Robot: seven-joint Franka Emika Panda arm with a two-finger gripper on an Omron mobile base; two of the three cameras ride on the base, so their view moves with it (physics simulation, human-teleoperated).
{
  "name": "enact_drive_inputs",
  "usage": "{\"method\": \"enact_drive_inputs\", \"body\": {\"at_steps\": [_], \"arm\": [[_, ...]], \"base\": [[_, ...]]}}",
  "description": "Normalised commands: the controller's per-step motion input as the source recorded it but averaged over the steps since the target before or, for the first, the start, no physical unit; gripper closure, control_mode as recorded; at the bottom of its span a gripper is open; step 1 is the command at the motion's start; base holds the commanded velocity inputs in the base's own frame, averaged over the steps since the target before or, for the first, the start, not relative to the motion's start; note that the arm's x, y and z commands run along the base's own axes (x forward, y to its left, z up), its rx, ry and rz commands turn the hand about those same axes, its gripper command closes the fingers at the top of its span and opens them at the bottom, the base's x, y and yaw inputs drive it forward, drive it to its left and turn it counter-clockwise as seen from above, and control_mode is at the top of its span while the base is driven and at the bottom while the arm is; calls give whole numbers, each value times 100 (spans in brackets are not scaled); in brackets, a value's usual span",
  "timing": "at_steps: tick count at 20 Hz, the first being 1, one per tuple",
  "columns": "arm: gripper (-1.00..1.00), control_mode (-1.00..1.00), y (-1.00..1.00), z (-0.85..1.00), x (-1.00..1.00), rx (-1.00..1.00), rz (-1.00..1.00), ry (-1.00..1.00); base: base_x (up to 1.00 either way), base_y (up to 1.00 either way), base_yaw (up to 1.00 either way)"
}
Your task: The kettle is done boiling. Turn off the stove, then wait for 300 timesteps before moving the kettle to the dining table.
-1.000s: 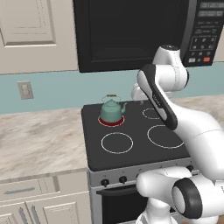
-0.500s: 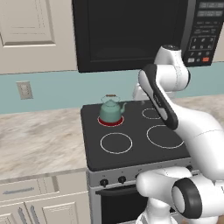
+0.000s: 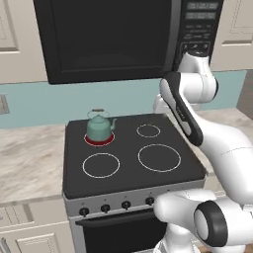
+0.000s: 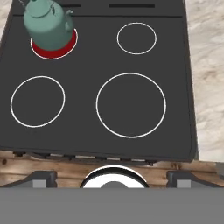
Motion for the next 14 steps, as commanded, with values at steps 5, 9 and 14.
{"method": "enact_drive_inputs", "body": {"at_steps": [5, 9, 14], "arm": [[-100, 100, 0, 0, 0, 0, 0, 0], [-100, 100, 0, 0, 0, 0, 0, 0], [-100, 100, 0, 0, 0, 0, 0, 0]], "base": [[0, -53, 0], [0, -52, 0], [0, -53, 0]]}}
